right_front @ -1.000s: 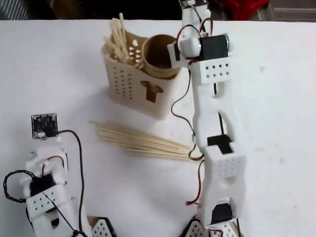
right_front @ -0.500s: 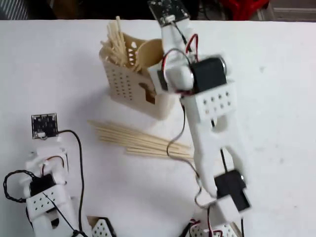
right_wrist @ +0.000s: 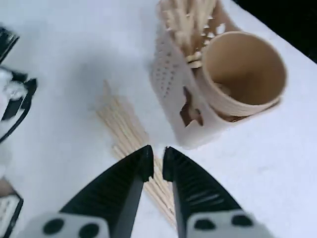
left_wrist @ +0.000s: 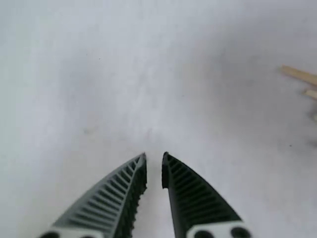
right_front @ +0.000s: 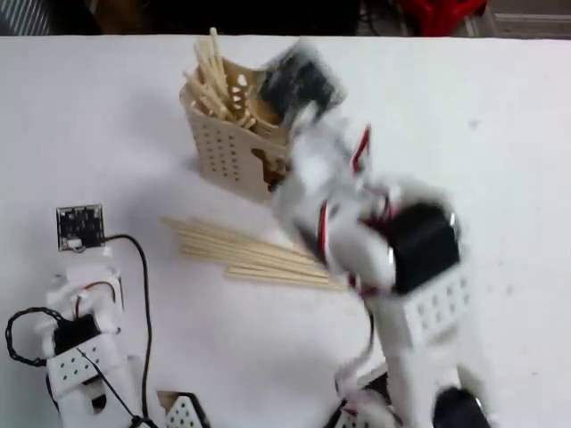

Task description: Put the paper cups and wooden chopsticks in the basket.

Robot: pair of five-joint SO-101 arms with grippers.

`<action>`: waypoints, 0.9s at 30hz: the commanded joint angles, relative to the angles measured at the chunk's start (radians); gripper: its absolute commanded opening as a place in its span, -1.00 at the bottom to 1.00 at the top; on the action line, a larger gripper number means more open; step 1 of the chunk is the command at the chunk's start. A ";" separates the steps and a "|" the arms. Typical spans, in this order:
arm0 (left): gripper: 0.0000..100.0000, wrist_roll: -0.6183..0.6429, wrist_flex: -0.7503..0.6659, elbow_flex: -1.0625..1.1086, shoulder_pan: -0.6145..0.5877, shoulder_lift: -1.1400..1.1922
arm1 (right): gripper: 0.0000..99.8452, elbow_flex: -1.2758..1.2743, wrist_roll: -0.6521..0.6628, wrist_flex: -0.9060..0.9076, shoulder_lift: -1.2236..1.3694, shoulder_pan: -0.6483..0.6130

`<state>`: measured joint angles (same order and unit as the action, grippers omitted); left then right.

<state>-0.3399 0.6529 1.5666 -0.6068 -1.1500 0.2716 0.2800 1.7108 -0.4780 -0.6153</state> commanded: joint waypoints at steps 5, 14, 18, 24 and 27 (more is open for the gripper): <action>-0.85 -0.009 -0.023 -0.005 0.013 -0.013 | -0.89 -0.678 0.305 -0.208 -0.291 -0.188; -0.85 -0.009 -0.023 -0.005 0.013 -0.013 | -0.87 -1.203 0.408 -0.743 -0.177 -0.150; -0.85 -0.009 -0.023 -0.005 0.013 -0.013 | -0.87 -1.109 0.408 -0.799 0.025 -0.150; -0.85 -0.009 -0.023 -0.005 0.010 -0.013 | -0.84 -1.025 0.405 -0.912 0.282 -0.143; -0.85 -0.009 -0.023 -0.005 0.010 -0.013 | -0.77 -0.990 0.404 -0.923 0.351 -0.111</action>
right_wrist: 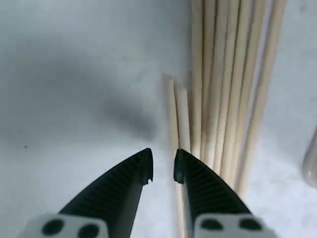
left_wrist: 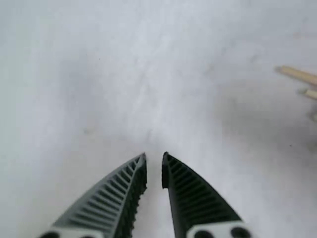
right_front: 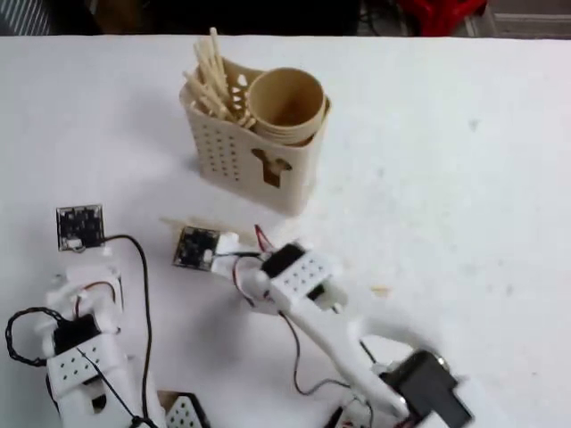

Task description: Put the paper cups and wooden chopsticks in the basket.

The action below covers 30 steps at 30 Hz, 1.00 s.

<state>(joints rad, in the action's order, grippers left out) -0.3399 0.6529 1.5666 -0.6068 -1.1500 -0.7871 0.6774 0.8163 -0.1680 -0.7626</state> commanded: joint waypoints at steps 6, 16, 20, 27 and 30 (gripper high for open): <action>-0.85 -0.009 -0.023 -0.005 0.010 -0.013 | -0.91 0.107 0.003 -0.047 0.099 0.101; -0.85 -0.009 -0.023 -0.005 0.012 -0.013 | -0.97 0.110 -0.037 -0.045 0.090 0.116; -0.85 -0.009 -0.023 -0.005 0.012 -0.013 | -0.96 0.109 -0.034 0.013 -0.005 0.114; -0.85 -0.009 -0.023 -0.003 0.013 -0.013 | -0.60 0.109 0.009 0.019 -0.007 0.133; -0.85 -0.009 -0.023 -0.003 0.013 -0.013 | -0.42 0.115 0.015 -0.010 0.050 0.134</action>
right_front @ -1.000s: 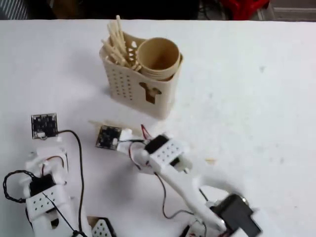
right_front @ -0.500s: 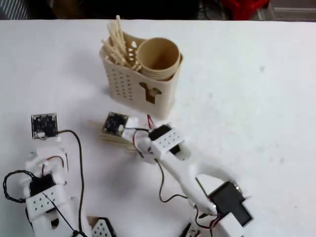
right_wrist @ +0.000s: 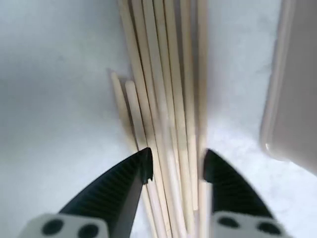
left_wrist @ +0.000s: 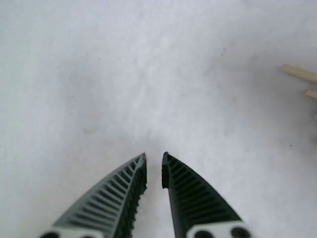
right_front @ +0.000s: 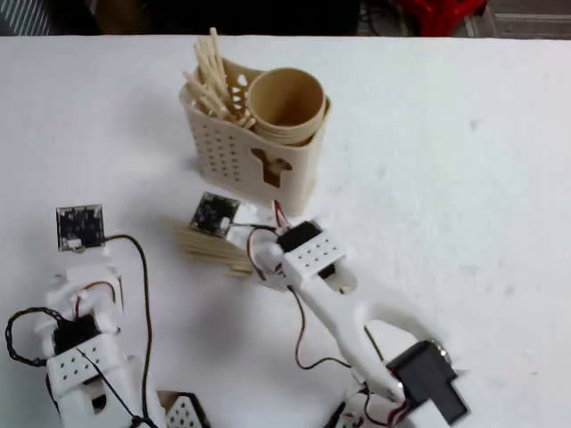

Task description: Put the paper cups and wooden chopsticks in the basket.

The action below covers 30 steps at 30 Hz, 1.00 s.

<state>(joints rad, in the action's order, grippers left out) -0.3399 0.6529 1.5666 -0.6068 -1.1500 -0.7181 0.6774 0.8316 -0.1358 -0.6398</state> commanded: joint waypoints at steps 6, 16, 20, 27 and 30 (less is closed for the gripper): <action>-0.85 -0.009 -0.023 -0.003 0.013 -0.013 | -0.63 0.046 0.015 -0.113 0.102 0.012; -0.85 -0.009 -0.023 -0.003 0.013 -0.013 | -0.94 0.046 0.006 -0.059 -0.016 0.045; -0.85 -0.009 -0.023 -0.003 0.013 -0.013 | -0.97 0.046 0.006 0.021 -0.097 0.045; -0.85 -0.009 -0.023 -0.003 0.013 -0.013 | -0.97 0.048 -0.081 0.071 -0.275 0.035; -0.85 -0.009 -0.023 -0.003 0.013 -0.013 | -0.97 0.046 -0.181 0.087 -0.438 -0.005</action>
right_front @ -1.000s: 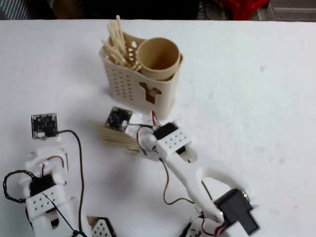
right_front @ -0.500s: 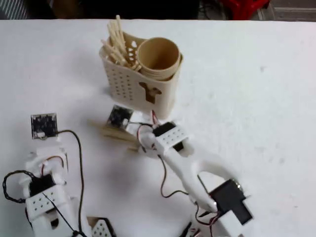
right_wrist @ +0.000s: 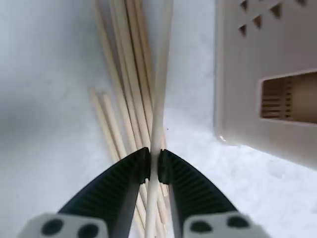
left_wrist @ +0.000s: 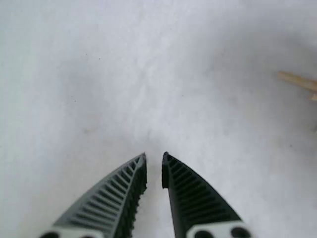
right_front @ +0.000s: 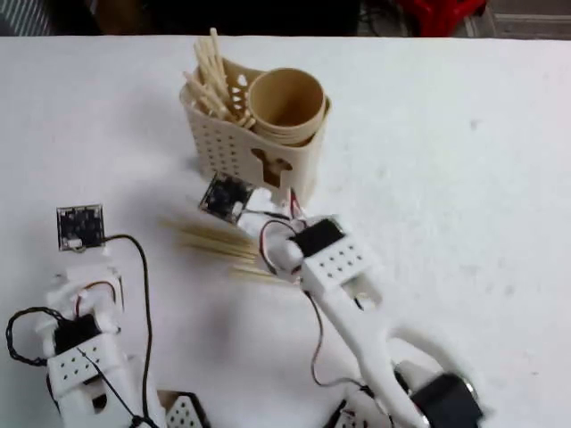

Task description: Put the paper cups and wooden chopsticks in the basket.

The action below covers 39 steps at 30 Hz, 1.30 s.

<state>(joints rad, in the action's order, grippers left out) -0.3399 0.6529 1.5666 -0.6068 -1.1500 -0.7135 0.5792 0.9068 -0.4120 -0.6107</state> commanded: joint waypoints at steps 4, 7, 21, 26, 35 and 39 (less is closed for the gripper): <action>-0.85 -0.009 -0.023 -0.003 0.013 -0.013 | -0.97 0.068 -0.158 -0.018 -0.397 -0.134; -0.85 -0.009 -0.023 -0.003 0.013 -0.013 | -0.97 0.138 -0.222 -0.120 -0.493 -0.159; -0.85 -0.009 -0.021 -0.003 0.013 -0.013 | -0.96 0.603 -0.302 -0.837 0.116 -0.050; -0.85 -0.009 -0.021 -0.003 0.013 -0.013 | -0.97 0.667 -0.307 -1.052 0.331 -0.016; -0.85 -0.009 -0.021 -0.003 0.013 -0.013 | -0.97 0.439 -0.304 -1.399 0.400 0.012; -0.85 -0.009 -0.021 -0.003 0.015 -0.013 | -0.96 0.400 -0.304 -1.363 0.400 0.035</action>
<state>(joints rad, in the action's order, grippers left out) -0.3399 0.6529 1.5666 -0.6068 -1.1500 -0.3084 0.2785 -0.4496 -0.0008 -0.5969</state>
